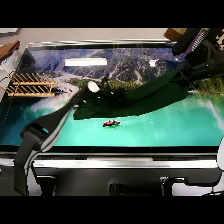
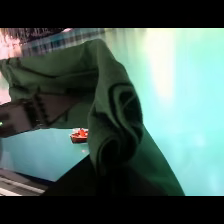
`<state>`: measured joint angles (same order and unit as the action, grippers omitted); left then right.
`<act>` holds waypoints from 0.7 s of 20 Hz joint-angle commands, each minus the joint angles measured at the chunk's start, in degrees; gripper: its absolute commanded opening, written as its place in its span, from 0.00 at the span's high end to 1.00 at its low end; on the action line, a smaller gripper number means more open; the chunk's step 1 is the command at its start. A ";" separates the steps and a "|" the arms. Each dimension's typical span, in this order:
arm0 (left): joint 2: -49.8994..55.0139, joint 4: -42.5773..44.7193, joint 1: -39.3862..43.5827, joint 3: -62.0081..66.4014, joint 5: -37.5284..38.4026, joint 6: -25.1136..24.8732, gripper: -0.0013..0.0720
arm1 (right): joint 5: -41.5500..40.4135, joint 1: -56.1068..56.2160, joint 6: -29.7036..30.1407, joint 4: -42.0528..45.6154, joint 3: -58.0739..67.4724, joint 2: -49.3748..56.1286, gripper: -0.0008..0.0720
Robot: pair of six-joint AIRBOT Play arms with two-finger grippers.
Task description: Fold the clothes and pants, and hang the long-sleeved shirts on hangers.
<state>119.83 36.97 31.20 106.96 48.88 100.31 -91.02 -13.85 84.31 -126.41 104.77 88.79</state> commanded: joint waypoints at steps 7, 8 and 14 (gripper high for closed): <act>7.67 -12.07 7.87 1.01 -8.94 3.26 0.96 | -3.21 0.04 -1.64 1.18 1.36 -3.08 0.95; 8.13 -12.28 8.24 1.99 -8.90 3.23 0.96 | -3.17 0.04 -1.66 1.18 1.46 -3.08 0.95; 5.73 -11.78 2.49 5.22 5.29 -0.42 0.96 | 1.66 0.17 -1.86 0.74 1.44 -3.02 0.95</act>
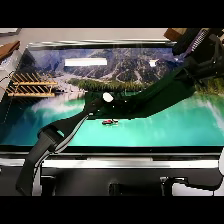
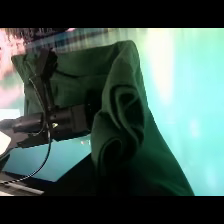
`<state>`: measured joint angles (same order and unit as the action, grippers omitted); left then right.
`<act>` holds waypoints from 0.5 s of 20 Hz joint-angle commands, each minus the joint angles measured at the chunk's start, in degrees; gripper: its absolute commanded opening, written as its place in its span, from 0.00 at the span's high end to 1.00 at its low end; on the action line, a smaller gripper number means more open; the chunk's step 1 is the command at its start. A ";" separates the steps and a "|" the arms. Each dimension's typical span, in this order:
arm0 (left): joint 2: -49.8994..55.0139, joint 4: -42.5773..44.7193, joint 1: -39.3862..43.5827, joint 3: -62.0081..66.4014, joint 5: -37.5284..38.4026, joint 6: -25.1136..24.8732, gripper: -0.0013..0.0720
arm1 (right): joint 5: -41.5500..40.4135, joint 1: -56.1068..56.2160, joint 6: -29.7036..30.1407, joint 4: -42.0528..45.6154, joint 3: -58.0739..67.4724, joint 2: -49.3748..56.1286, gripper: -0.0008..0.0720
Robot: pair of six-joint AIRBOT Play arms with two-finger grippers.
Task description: Fold the clothes and pants, and hang the long-sleeved shirts on hangers.
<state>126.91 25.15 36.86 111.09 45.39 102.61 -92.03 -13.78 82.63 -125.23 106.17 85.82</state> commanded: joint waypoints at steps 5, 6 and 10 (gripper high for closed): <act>-15.02 17.88 -16.87 1.09 24.68 -3.80 0.96 | 6.51 3.65 -5.18 -4.52 0.04 0.09 0.95; -18.49 21.46 -19.74 1.09 27.58 -3.80 0.96 | 8.22 5.77 -6.93 -4.52 0.04 0.09 0.95; -32.39 33.73 -30.84 1.09 39.74 -3.80 0.96 | 17.77 18.14 -15.58 -2.91 0.04 1.25 0.95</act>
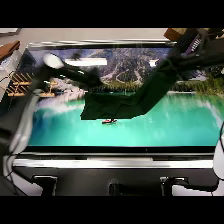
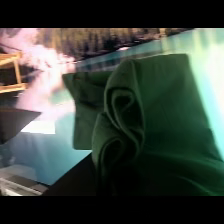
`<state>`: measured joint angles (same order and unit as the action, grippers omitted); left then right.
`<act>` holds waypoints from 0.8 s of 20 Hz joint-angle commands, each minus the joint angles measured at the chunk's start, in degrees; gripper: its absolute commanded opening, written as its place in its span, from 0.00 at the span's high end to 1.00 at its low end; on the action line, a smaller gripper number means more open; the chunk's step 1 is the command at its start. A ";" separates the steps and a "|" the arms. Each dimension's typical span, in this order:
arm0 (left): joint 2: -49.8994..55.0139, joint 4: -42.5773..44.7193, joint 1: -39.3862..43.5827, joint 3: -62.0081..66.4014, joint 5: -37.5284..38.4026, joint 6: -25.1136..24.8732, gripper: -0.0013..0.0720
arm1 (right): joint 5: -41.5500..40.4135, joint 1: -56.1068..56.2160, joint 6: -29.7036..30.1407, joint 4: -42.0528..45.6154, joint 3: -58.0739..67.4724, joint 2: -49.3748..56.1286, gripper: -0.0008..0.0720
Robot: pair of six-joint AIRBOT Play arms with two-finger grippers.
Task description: Fold the clothes and pants, and hang the long-sleeved shirts on hangers.
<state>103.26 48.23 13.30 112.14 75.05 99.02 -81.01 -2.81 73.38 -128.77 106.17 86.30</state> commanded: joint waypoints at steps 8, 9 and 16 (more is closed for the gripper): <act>-23.80 18.08 -20.74 0.02 14.23 -0.22 0.96 | 18.45 27.19 -13.57 4.87 0.04 12.98 0.95; -24.09 18.08 -21.53 0.02 14.64 -0.20 0.96 | 19.85 28.15 -14.40 4.79 0.04 14.47 0.95; -23.65 18.34 -22.97 0.00 16.02 -1.49 0.96 | 24.57 31.30 -16.76 4.28 0.04 20.37 0.95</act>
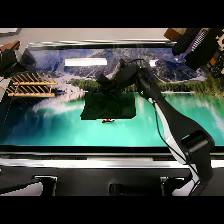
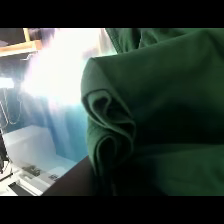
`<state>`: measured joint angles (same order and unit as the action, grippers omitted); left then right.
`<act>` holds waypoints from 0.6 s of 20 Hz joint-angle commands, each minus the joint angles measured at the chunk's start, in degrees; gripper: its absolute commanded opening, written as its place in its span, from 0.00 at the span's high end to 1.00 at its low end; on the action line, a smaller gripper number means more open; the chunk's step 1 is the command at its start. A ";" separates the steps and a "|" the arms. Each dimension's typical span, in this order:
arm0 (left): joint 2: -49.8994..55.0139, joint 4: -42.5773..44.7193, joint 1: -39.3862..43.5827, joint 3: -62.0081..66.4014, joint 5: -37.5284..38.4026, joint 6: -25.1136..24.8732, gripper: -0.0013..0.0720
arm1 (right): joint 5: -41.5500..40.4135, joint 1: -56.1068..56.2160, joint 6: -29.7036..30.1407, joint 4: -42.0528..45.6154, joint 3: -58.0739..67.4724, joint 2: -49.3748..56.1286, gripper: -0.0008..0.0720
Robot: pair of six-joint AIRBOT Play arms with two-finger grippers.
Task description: Fold the clothes and pants, and hang the long-sleeved shirts on hangers.
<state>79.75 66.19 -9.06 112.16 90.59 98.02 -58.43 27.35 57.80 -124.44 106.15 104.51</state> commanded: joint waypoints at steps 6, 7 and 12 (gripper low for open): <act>0.15 0.35 -0.59 -0.13 0.48 -0.48 0.96 | 6.40 1.18 -1.75 -0.72 0.07 3.52 0.95; 0.15 0.37 -0.59 -0.13 0.48 -0.48 0.96 | 7.28 1.18 -1.77 -1.14 0.07 3.54 0.95; 0.17 0.33 -0.57 -0.13 0.48 -0.44 0.96 | 8.37 1.31 -2.32 -2.91 0.07 3.63 0.83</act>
<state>79.88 66.54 -9.58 112.05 91.07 97.58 -51.24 28.51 55.61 -125.82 106.15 108.03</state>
